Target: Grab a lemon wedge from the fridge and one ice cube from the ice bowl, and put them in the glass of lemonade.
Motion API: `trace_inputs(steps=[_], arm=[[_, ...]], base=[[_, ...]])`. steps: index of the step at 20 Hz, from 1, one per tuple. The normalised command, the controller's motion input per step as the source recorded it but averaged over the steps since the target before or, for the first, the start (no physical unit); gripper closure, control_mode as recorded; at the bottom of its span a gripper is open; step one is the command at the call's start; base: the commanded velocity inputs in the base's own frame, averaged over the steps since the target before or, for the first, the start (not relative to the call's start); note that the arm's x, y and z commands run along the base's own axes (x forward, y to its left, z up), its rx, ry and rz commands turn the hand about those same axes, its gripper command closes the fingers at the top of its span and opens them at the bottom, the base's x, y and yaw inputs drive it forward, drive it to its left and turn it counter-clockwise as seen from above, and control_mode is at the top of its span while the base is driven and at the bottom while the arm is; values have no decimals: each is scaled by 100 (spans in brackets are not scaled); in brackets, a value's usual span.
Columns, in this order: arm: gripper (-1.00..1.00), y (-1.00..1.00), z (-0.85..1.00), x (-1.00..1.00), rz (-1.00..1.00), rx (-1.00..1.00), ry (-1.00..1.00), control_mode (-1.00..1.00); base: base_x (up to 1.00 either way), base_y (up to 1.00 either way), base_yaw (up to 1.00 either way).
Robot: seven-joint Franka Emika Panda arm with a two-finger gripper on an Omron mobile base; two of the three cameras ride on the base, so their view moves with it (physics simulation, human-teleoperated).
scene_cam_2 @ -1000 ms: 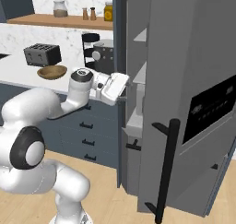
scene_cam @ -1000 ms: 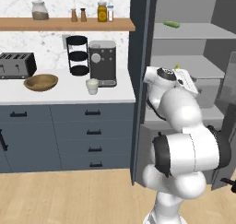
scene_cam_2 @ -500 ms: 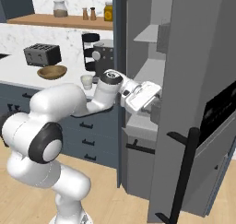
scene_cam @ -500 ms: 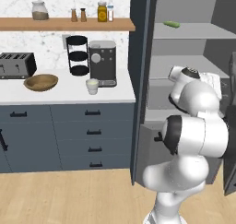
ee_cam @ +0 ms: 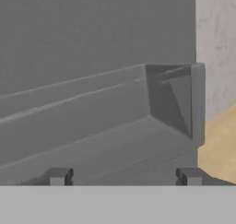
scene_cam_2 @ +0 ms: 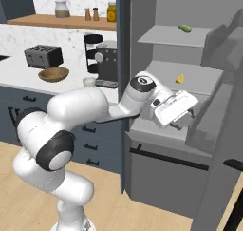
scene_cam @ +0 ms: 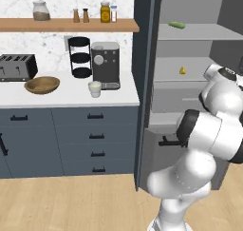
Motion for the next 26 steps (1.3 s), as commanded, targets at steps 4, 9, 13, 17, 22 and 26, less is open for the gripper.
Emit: trace_inputs(steps=[4,9,13,17,22,26], arm=[[-100,89,4,-75,29,1,-12,-100],[-100,100,0,-1,48,16,0,-100],[-100,97,-6,0,55,27,4,-100],[-100,68,-4,14,64,37,14,-100],[-100,40,-10,3,66,46,14,-100],[-100,30,2,5,70,36,14,-100]], base=[[0,0,0],[0,0,0],[0,0,0],[0,0,0],[0,0,0],[0,0,0]])
